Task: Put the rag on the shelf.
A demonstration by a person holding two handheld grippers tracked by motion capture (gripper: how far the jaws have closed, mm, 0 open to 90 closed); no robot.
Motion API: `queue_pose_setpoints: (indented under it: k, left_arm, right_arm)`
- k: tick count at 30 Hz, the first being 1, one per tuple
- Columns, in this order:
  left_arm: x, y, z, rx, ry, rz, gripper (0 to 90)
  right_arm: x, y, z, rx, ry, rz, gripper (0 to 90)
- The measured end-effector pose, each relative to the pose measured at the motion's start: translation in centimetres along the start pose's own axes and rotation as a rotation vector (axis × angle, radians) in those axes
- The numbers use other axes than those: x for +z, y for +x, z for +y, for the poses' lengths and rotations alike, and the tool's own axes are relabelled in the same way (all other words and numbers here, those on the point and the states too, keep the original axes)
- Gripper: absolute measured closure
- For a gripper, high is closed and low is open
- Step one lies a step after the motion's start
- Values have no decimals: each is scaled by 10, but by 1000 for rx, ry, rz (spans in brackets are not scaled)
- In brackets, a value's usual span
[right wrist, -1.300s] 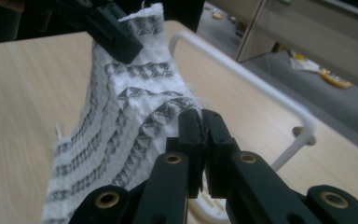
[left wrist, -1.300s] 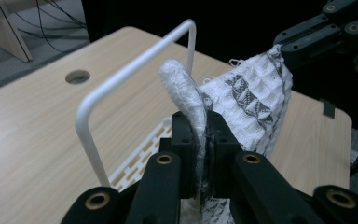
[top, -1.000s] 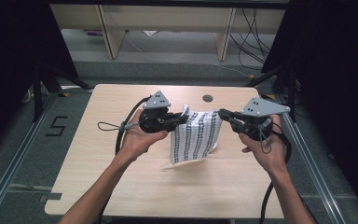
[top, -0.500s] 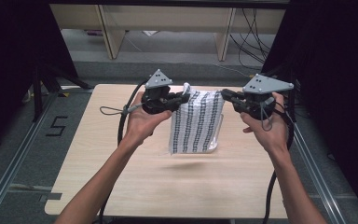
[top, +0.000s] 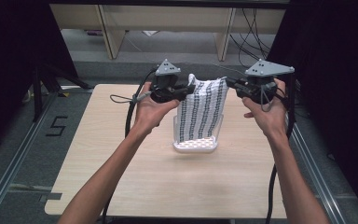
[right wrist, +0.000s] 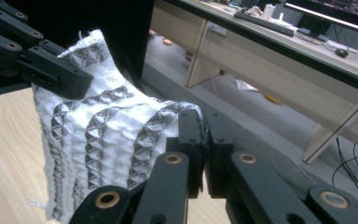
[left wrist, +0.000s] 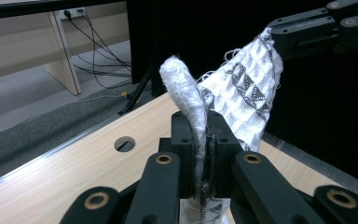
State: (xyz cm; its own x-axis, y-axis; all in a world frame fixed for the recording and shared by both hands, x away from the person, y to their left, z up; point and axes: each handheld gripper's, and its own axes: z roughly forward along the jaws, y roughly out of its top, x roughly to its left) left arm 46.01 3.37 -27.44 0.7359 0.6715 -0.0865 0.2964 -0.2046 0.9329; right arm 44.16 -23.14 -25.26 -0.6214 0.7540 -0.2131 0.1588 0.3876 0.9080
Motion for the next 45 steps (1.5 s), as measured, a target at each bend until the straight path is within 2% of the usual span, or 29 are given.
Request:
queue_pose_setpoints:
  k: [8,12,16,19,20,23,25,26,27,32,33,34,36,37,41,42,43,45]
  left_arm:
    - [19,18,-2,-59,0,10,833]
    - [25,28,-2,-71,12,26,833]
    - [31,37,-3,-102,4,37,833]
    - [37,44,-4,-115,22,44,831]
    - [39,46,-5,-115,23,46,830]
    - [48,51,-8,-115,49,59,830]
    - [53,55,-10,-114,58,62,830]
    - [55,57,-11,-119,63,66,830]
    - [58,58,-13,-121,58,71,830]
    - [67,66,-20,-141,76,69,828]
    - [68,68,-21,-135,90,64,827]
    - [70,68,-23,-148,88,68,827]
    - [72,70,-26,-143,109,63,826]
    - [74,70,-28,-155,105,70,826]
    - [79,73,-37,-157,152,67,815]
    - [81,73,-39,-169,151,67,814]
    - [82,75,-40,-157,172,65,813]
    - [84,76,-43,-159,185,67,813]
  right_arm:
    - [22,-10,5,10,29,-26,882]
    - [36,-17,6,24,46,-27,882]
    - [52,-25,7,30,82,-16,882]
    - [65,-30,4,50,101,-20,881]
    - [71,-32,2,63,107,-18,881]
    - [78,-36,-2,73,125,-18,881]
    - [83,-38,-6,78,155,-6,881]
    - [89,-39,-9,80,154,-18,881]
    - [91,-40,-11,79,176,-9,881]
    - [104,-40,-19,92,213,-6,881]
    - [107,-41,-22,98,205,-9,881]
    - [109,-41,-23,112,218,0,881]
    - [111,-44,-27,101,227,6,880]
    - [113,-43,-29,123,218,2,881]
    - [120,-44,-40,142,265,27,879]
    - [122,-42,-43,177,268,29,879]
    - [124,-44,-46,164,290,42,878]
    - [128,-43,-51,172,287,44,877]
